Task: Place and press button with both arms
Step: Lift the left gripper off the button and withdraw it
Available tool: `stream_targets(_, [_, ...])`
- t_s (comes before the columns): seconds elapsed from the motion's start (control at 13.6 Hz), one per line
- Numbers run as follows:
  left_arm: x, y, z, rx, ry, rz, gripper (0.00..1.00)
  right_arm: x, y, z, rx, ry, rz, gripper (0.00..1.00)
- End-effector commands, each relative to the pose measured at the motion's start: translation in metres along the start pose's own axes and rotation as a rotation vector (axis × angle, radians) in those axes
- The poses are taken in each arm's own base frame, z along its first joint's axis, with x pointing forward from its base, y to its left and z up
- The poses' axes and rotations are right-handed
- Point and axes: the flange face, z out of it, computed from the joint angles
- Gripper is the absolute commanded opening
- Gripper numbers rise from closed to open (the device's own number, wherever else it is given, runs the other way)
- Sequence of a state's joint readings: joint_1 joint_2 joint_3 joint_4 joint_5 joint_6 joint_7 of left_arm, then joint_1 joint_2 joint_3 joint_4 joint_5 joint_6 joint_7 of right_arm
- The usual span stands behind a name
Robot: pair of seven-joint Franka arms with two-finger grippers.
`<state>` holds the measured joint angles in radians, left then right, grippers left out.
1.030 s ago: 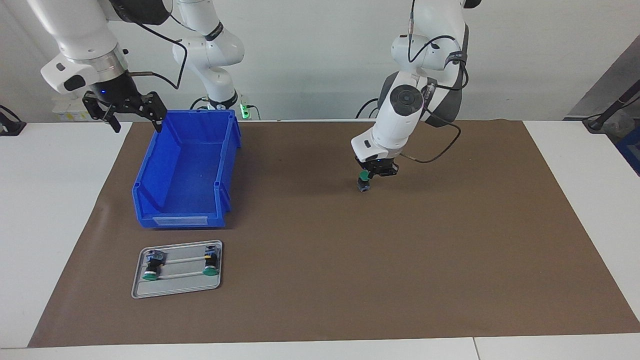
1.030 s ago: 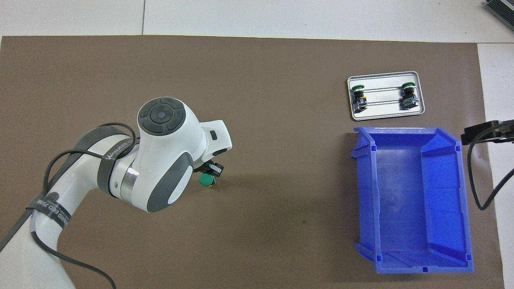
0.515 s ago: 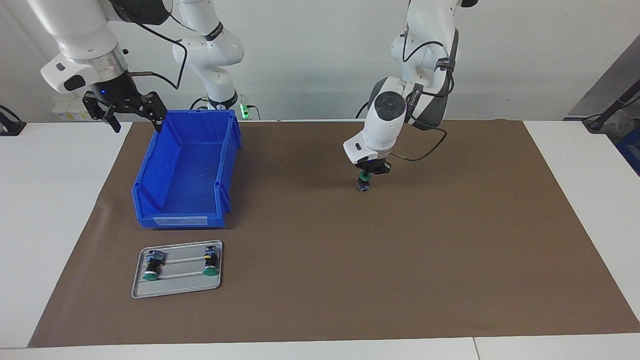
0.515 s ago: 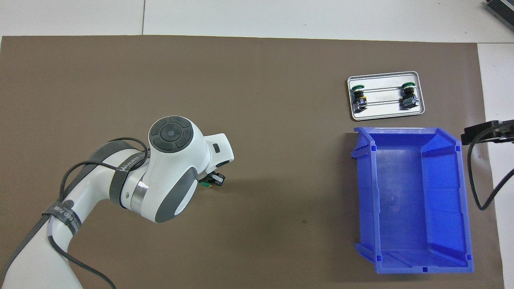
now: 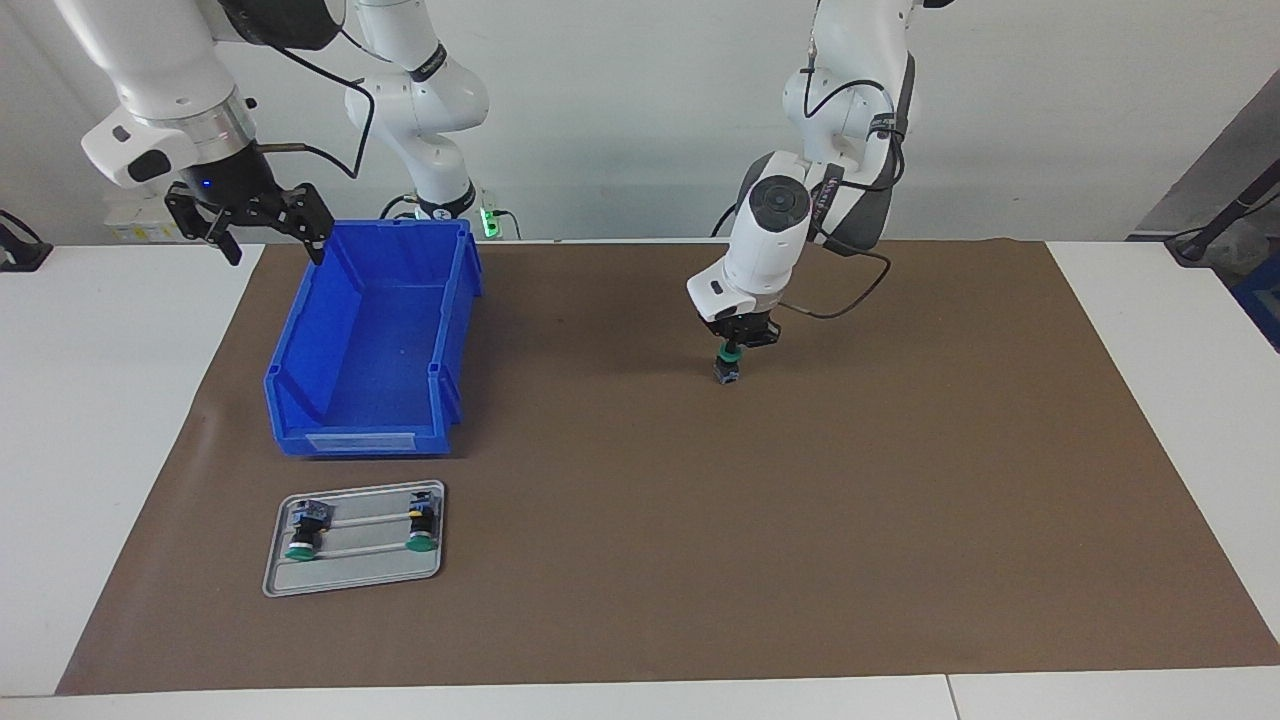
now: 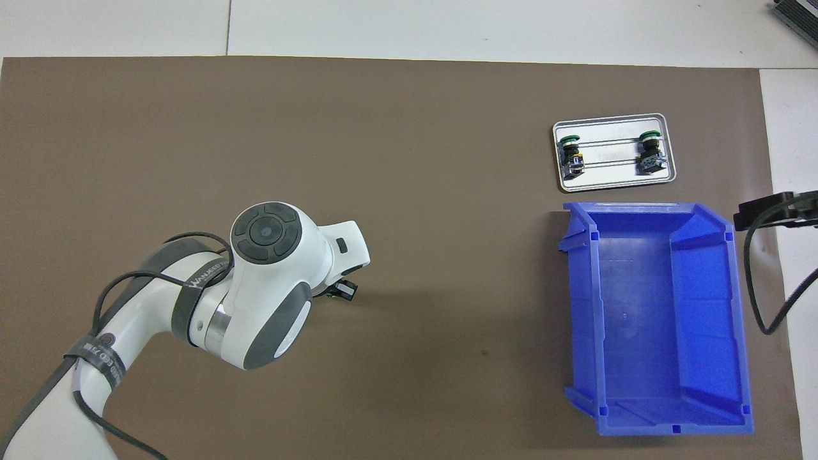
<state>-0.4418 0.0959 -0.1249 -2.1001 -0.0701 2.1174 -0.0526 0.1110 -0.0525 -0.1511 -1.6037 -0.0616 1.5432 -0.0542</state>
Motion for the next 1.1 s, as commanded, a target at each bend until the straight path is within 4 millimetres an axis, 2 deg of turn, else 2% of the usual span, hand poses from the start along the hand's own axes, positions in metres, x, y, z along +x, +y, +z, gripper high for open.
stream_targets(0.0, [-0.016, 0.000, 0.019, 0.020, 0.029, -0.006, 0.00, 0.000, 0.002, 0.001, 0.008, -0.002, -0.017, 1.00])
stream_targets(0.29, [-0.019, -0.001, 0.025, 0.022, 0.034, -0.004, 0.00, 0.000, 0.003, 0.001, 0.008, -0.004, -0.015, 1.00])
stream_targets(0.44, [-0.011, 0.000, 0.015, 0.020, 0.044, -0.001, 0.00, 0.000, 0.002, 0.001, 0.008, -0.004, -0.017, 1.00])
stream_targets(0.59, [0.004, -0.003, -0.005, 0.015, 0.052, -0.005, 0.00, 0.000, 0.002, 0.001, 0.008, -0.004, -0.017, 1.00])
stream_targets(0.74, [0.025, -0.011, -0.038, 0.007, 0.054, -0.019, 0.00, 0.000, 0.002, 0.001, 0.008, -0.004, -0.017, 1.00])
stream_targets(0.88, [0.045, -0.036, -0.077, -0.002, 0.071, -0.058, 0.00, 0.000, 0.003, 0.001, 0.008, -0.004, -0.015, 1.00])
stream_targets(1.03, [0.062, -0.075, -0.107, -0.011, 0.100, -0.116, 0.00, 0.000, 0.003, 0.001, 0.008, -0.004, -0.015, 1.00])
